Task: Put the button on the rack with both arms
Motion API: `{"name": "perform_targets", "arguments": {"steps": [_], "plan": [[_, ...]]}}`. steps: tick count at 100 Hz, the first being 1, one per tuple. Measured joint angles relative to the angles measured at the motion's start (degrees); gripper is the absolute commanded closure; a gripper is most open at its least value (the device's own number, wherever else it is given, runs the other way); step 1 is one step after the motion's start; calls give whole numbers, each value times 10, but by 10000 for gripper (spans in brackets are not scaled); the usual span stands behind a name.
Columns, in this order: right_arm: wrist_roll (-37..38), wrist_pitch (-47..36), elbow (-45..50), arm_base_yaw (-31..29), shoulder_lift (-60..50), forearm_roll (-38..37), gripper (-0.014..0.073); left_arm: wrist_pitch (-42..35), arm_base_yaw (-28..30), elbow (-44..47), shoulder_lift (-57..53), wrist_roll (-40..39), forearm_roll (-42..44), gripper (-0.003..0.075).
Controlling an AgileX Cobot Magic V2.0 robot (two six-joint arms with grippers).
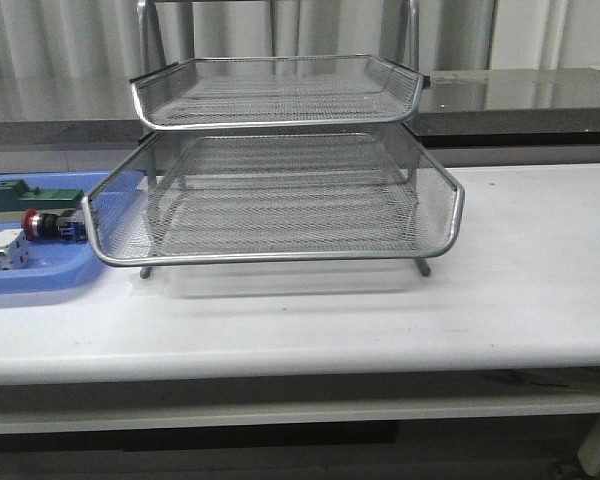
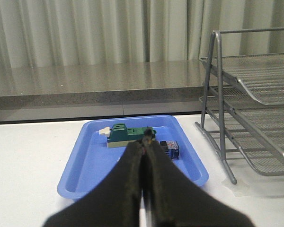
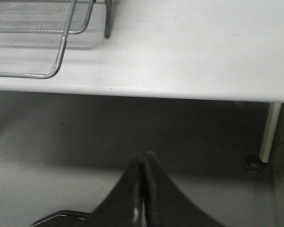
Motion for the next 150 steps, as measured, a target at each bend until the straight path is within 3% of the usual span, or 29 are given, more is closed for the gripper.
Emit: {"name": "perform_targets", "arguments": {"steps": [48, 61, 85, 120, 150], "plan": [[0, 0, 0, 0, 0, 0, 664, -41, 0, 0, 0, 0, -16, 741], [0, 0, 0, 0, 0, 0, 664, 17, 0, -24, 3, 0, -30, 741], [0, 1, 0, 0, 0, 0, 664, 113, 0, -193, 139, 0, -33, 741], [1, 1, 0, 0, 0, 0, 664, 349, 0, -496, 441, 4, -6, 741], [1, 2, 0, 0, 0, 0, 664, 464, 0, -634, 631, 68, 0, 741]]}}
